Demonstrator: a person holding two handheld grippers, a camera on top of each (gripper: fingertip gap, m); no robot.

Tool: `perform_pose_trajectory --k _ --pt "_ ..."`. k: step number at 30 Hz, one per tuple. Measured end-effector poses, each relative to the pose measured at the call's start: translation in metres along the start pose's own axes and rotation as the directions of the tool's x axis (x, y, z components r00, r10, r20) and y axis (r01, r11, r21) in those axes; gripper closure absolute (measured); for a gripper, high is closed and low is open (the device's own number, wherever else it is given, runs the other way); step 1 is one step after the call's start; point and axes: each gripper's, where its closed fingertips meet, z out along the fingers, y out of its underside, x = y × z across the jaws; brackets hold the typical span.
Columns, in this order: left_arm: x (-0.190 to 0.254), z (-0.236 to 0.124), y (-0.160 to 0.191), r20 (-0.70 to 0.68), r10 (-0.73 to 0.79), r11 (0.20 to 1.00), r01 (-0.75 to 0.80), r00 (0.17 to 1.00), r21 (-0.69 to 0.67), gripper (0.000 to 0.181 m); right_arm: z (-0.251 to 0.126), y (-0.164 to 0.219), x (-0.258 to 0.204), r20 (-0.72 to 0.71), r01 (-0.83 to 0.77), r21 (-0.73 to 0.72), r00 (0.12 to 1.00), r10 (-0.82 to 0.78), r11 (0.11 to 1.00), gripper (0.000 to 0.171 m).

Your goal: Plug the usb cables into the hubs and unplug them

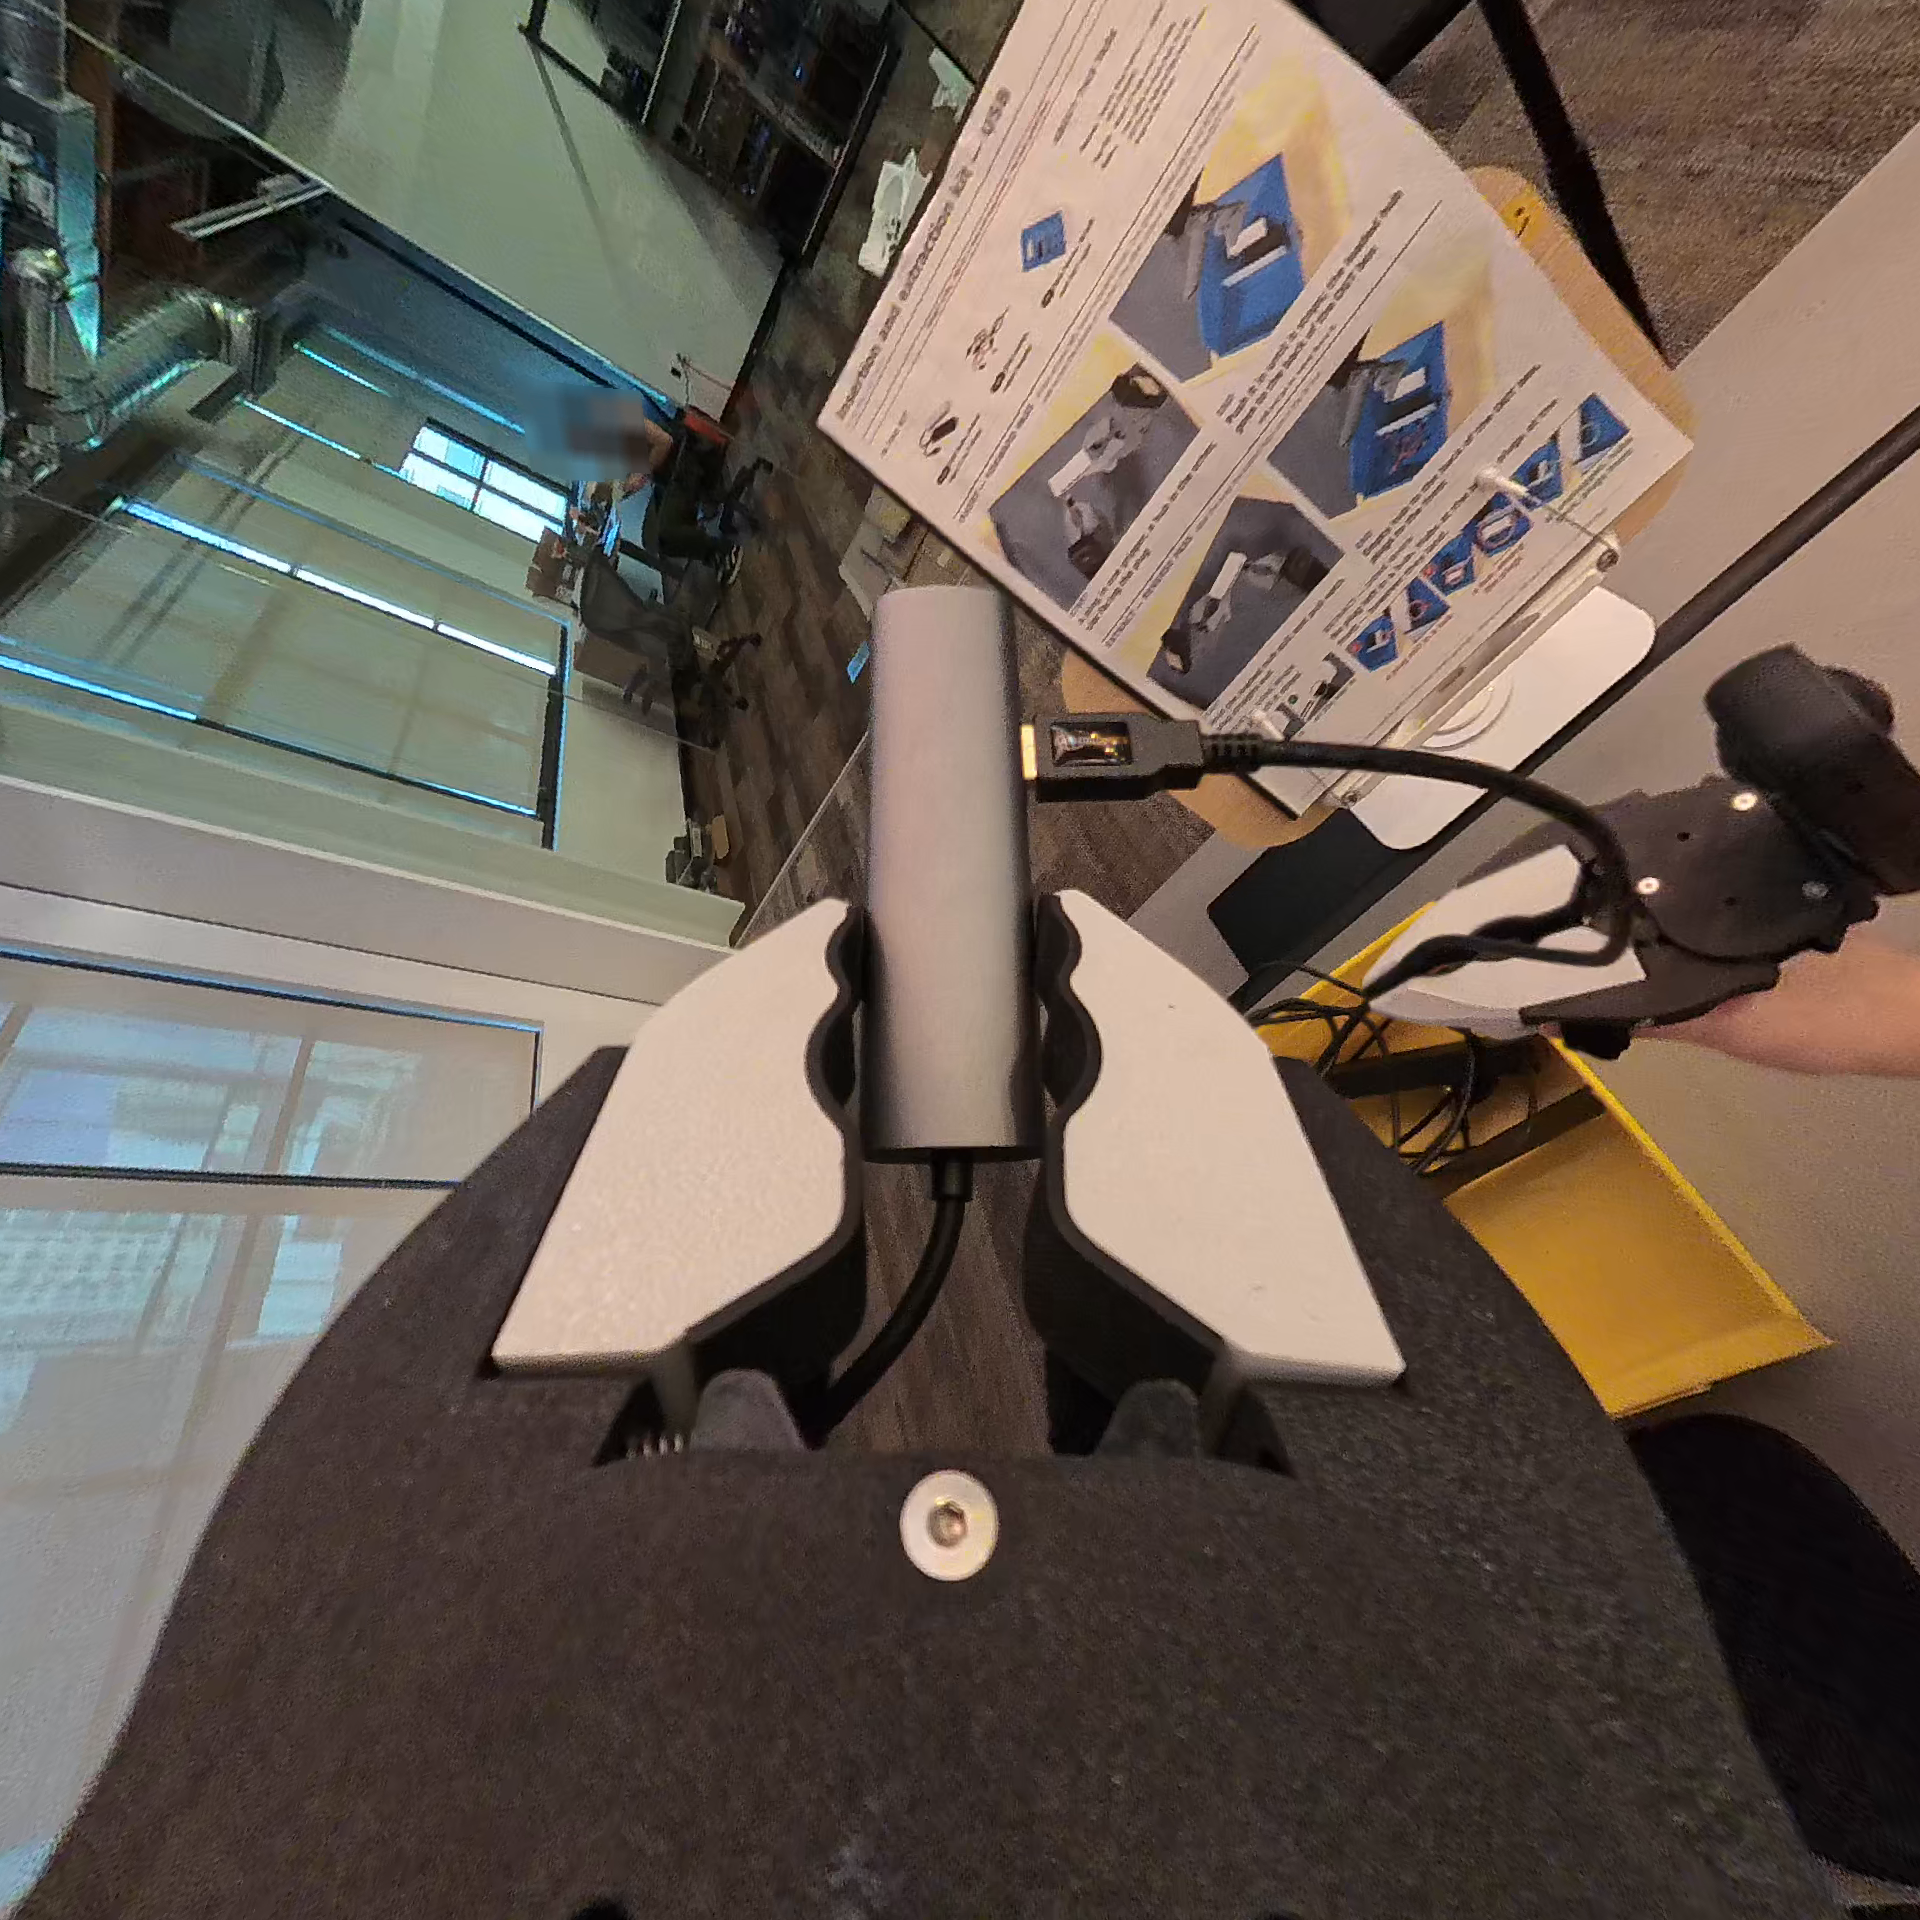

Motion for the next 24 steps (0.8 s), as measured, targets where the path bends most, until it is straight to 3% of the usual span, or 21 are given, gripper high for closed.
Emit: perform_pose_trajectory --k 7,12,17,24 --pt "-0.042 -0.018 0.026 0.034 -0.092 0.996 0.091 0.995 0.018 0.15 0.025 -0.096 -0.021 0.028 0.191 -0.056 0.982 -0.189 0.98 0.166" --pt "-0.073 -0.03 0.053 0.031 -0.184 0.982 0.182 0.982 0.043 0.15 0.035 -0.171 -0.031 -0.045 0.379 -0.167 0.919 -0.391 0.91 0.166" --pt "-0.088 -0.027 0.086 0.029 -0.23 0.973 0.229 0.973 0.044 0.151 0.036 -0.244 -0.037 -0.138 0.437 -0.206 0.873 -0.468 0.876 0.166" --pt "-0.079 -0.005 0.105 -0.083 -0.292 0.948 0.3 0.953 0.11 0.151 0.019 -0.291 -0.036 -0.197 0.509 -0.339 0.784 -0.589 0.791 0.166"
